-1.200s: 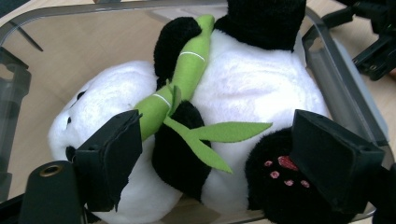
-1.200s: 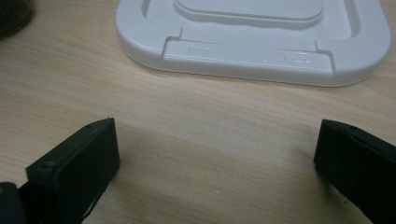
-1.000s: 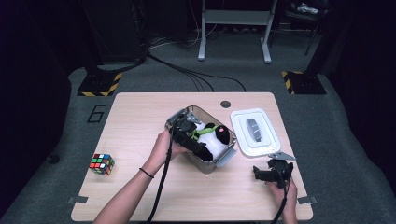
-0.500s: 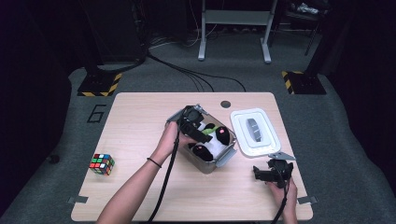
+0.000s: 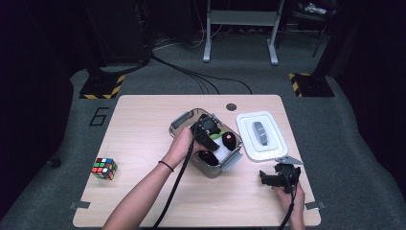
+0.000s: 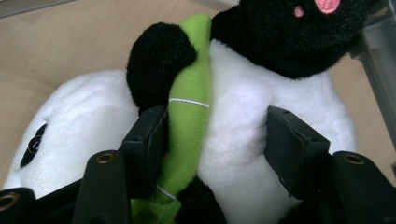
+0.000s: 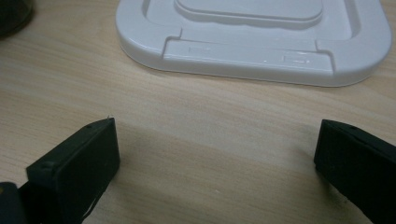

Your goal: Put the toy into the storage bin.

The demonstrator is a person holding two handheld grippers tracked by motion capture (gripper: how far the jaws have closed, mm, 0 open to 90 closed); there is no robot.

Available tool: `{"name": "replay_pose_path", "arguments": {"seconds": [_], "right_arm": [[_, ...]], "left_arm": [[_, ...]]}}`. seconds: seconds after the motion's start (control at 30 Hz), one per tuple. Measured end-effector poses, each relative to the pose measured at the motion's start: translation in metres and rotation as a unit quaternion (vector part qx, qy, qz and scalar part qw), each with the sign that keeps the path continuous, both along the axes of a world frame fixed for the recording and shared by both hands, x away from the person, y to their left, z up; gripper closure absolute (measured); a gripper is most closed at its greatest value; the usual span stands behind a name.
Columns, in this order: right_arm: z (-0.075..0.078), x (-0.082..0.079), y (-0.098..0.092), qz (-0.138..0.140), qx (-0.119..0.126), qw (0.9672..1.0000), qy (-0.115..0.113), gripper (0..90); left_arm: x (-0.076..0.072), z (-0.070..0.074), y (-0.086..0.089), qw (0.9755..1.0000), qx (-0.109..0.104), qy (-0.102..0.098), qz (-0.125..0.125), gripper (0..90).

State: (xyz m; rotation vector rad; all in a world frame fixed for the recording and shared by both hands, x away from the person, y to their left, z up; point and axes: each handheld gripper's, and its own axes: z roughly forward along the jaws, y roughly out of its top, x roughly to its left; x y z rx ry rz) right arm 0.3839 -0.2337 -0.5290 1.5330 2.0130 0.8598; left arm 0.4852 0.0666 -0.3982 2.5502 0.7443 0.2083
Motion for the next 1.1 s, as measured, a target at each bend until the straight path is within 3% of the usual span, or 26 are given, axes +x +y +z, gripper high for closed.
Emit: {"name": "replay_pose_path", "arguments": {"seconds": [0.1, 0.13, 0.23, 0.27, 0.33, 0.6, 0.87, 1.1], "right_arm": [[0.000, 0.000, 0.000, 0.000, 0.000, 1.0000, 0.000, 0.0], [0.000, 0.000, 0.000, 0.000, 0.000, 1.0000, 0.000, 0.0], [0.000, 0.000, 0.000, 0.000, 0.000, 1.0000, 0.000, 0.0], [0.000, 0.000, 0.000, 0.000, 0.000, 1.0000, 0.000, 0.0], [0.000, 0.000, 0.000, 0.000, -0.001, 1.0000, 0.000, 0.0], [0.000, 0.000, 0.000, 0.000, 0.000, 1.0000, 0.000, 0.0], [0.000, 0.000, 0.000, 0.000, 0.000, 1.0000, 0.000, 0.0], [0.000, 0.000, 0.000, 0.000, 0.000, 1.0000, 0.000, 0.0]], "left_arm": [[0.000, 0.009, 0.011, 0.9988, -0.048, -0.005, 0.008, 34.2], [-0.001, 0.015, 0.016, 0.9974, -0.070, -0.009, 0.014, 31.2], [0.000, 0.032, 0.022, 0.9883, -0.148, -0.022, 0.031, 24.6], [0.001, 0.035, 0.019, 0.9885, -0.146, -0.028, 0.027, 24.6], [0.004, 0.036, 0.010, 0.9892, -0.144, -0.019, 0.019, 24.6], [0.006, 0.013, -0.007, 0.9924, -0.123, 0.010, 0.007, 30.9], [0.000, 0.012, -0.016, 0.9973, -0.071, -0.018, -0.002, 40.4], [0.000, 0.001, -0.024, 0.9988, -0.046, -0.011, -0.010, 44.7]]}}
